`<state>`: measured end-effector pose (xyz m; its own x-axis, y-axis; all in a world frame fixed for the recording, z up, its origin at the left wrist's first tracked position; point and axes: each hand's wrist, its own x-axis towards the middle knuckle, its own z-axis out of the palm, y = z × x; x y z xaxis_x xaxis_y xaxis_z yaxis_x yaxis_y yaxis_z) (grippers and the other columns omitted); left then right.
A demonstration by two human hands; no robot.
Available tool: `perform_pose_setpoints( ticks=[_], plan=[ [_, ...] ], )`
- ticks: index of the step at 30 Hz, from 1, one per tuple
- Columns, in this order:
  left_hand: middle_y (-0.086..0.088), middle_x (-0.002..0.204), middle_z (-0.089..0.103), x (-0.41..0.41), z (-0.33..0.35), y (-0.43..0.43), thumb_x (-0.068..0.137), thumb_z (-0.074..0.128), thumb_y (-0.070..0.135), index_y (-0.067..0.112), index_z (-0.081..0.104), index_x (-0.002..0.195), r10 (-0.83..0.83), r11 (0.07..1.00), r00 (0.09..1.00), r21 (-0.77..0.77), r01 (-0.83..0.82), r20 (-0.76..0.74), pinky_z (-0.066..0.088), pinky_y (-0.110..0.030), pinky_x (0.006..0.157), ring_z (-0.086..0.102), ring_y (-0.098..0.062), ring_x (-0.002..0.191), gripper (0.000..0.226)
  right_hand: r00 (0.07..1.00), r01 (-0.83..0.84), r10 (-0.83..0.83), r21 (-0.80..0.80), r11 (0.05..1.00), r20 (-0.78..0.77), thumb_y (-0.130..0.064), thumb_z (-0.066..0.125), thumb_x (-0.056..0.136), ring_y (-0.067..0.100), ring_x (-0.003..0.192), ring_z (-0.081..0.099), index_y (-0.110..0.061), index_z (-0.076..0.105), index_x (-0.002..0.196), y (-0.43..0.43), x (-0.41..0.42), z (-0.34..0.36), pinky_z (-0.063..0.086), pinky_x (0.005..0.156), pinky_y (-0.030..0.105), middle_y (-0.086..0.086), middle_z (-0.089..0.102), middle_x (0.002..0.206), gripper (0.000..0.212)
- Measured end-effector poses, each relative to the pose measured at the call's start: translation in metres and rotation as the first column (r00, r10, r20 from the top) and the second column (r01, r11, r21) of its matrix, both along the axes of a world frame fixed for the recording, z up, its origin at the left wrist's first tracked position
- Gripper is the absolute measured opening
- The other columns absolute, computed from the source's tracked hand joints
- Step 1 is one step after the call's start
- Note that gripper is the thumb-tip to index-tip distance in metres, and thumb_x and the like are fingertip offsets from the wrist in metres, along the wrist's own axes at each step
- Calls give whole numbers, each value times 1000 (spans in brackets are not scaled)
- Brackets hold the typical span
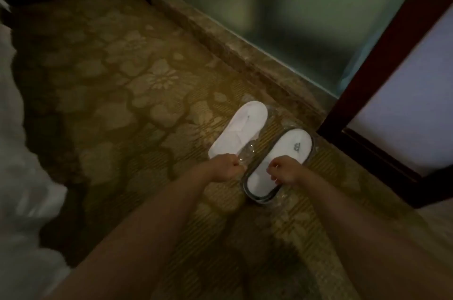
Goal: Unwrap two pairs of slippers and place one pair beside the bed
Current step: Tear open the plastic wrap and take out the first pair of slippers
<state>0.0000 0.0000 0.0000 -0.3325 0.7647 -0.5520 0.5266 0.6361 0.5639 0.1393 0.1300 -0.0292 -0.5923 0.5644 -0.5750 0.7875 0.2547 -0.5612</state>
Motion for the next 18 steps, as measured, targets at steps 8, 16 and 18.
perform_pose_setpoints(
  ticks=[8,16,18],
  plan=[
    [-19,143,46,24,-51,-2,93,50,38,7,40,140,335,940,891,-174,-294,306,46,-34,94,52,-31,123,58,999,-3,-3,208,978,32,-28,58,89,30,114,56,-4,62,114,7,4,-24,45,91,31,16,60,124,35],
    [-14,149,39,55,-62,18,92,56,33,5,34,143,564,823,718,-214,-525,407,39,-30,96,42,-30,133,62,1000,8,-9,65,998,13,-24,57,91,29,124,49,-3,47,134,6,15,-41,38,103,33,17,49,138,49],
    [-13,150,37,62,-73,21,90,55,40,7,30,145,583,811,701,-245,-532,411,39,-33,98,42,-30,132,69,1000,24,-24,30,999,-6,-21,58,90,30,126,47,-2,45,135,7,20,-40,39,106,35,18,47,139,50]
  ],
)
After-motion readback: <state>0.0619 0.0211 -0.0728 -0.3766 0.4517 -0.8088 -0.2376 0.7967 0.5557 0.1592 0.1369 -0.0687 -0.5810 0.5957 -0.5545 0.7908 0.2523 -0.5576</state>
